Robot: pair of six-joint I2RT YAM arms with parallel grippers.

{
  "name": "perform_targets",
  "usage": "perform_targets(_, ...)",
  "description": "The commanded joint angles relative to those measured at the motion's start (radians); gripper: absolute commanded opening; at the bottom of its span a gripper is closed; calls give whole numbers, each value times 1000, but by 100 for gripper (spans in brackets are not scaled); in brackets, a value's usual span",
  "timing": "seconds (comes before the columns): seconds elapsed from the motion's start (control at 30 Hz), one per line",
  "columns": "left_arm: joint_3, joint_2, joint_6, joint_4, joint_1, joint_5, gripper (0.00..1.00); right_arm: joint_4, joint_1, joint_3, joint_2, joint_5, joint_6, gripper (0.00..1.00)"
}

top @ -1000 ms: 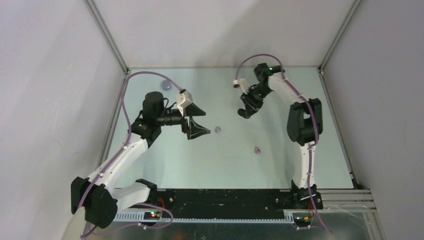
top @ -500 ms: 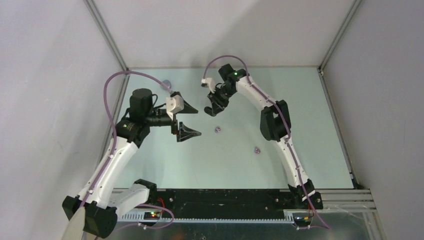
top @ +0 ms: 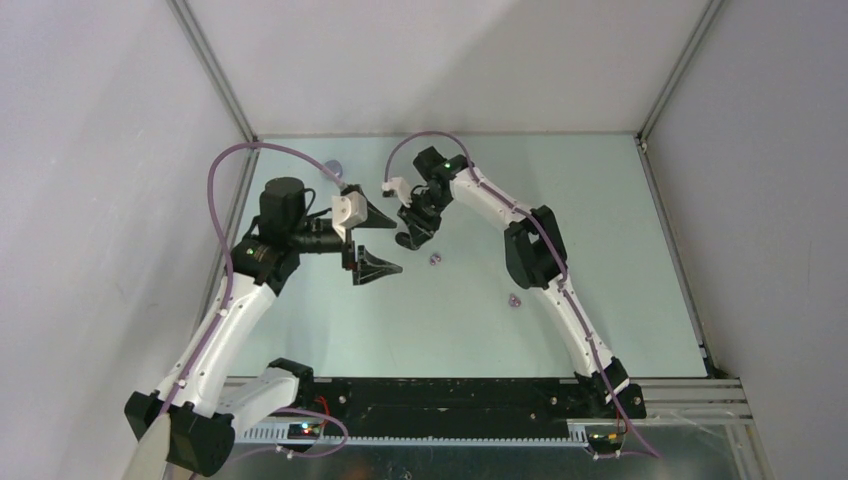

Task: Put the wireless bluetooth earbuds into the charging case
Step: Place the charging case with the earbuds at the center of the board.

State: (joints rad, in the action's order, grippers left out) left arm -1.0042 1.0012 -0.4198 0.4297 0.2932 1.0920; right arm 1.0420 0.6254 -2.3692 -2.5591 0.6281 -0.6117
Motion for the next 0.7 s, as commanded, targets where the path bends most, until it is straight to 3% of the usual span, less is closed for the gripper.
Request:
perform_targets(0.0, 5, 4, 0, -28, -6, 36, 99, 20, 14, 11, -15, -35, -51, 13)
perform_targets(0.17, 12, 8, 11, -43, -6, 45, 99, 29, 31, 17, -11, -67, -69, 17)
perform_targets(0.33, 13, 7, 18, -47, -6, 52, 99, 7, 27, 25, 5, -91, -60, 31)
perform_targets(0.67, 24, 16, 43, -76, -6, 63, 100, -59, 10, 31, 52, -120, -21, 50)
